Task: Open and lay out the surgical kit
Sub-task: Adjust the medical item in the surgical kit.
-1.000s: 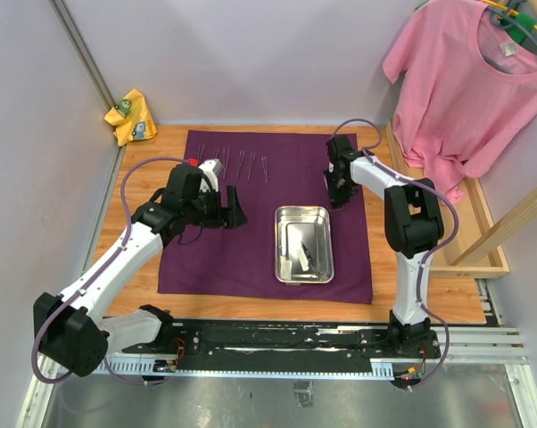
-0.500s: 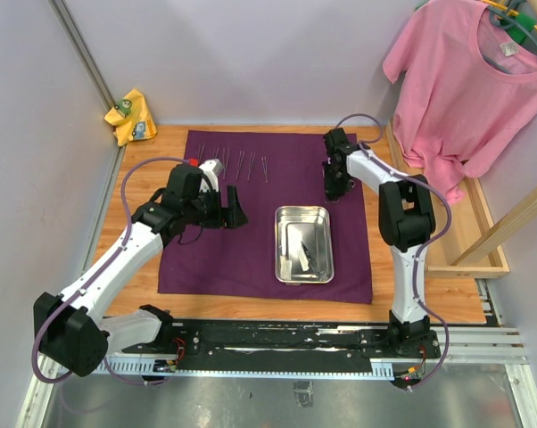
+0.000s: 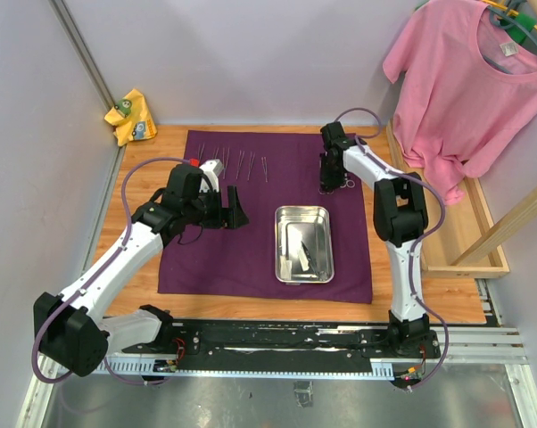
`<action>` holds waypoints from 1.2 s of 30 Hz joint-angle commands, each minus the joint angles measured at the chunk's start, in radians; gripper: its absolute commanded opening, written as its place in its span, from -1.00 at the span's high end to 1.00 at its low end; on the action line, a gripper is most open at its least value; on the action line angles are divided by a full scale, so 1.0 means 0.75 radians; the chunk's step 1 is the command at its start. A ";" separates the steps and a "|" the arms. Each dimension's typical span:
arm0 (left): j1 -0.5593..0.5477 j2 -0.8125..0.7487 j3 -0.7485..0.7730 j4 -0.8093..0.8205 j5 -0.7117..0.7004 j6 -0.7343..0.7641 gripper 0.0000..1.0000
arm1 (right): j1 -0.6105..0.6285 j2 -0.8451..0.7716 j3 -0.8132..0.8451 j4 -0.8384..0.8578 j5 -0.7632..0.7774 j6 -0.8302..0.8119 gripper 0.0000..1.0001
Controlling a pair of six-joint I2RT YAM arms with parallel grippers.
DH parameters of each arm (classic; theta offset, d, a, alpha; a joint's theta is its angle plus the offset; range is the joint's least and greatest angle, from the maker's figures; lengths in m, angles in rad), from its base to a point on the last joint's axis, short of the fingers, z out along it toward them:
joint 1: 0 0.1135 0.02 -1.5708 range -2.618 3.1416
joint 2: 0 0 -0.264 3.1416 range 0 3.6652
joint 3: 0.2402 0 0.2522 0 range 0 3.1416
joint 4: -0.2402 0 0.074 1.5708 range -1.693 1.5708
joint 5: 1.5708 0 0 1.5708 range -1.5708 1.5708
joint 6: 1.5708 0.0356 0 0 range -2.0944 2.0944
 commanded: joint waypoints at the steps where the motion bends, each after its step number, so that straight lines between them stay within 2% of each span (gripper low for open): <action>1: -0.010 -0.014 0.009 0.025 0.014 0.012 -0.71 | -0.009 0.097 0.030 0.037 -0.028 0.061 0.65; 21: -0.011 -0.019 0.013 0.015 0.009 0.016 -0.71 | -0.053 0.165 0.070 0.068 -0.049 0.166 0.70; 29: -0.010 -0.012 0.011 0.023 0.013 0.016 -0.71 | -0.059 0.146 0.041 0.087 -0.064 0.172 0.70; 36: -0.011 -0.013 0.026 0.013 0.003 0.015 -0.71 | -0.057 0.040 -0.033 0.191 -0.109 0.152 0.61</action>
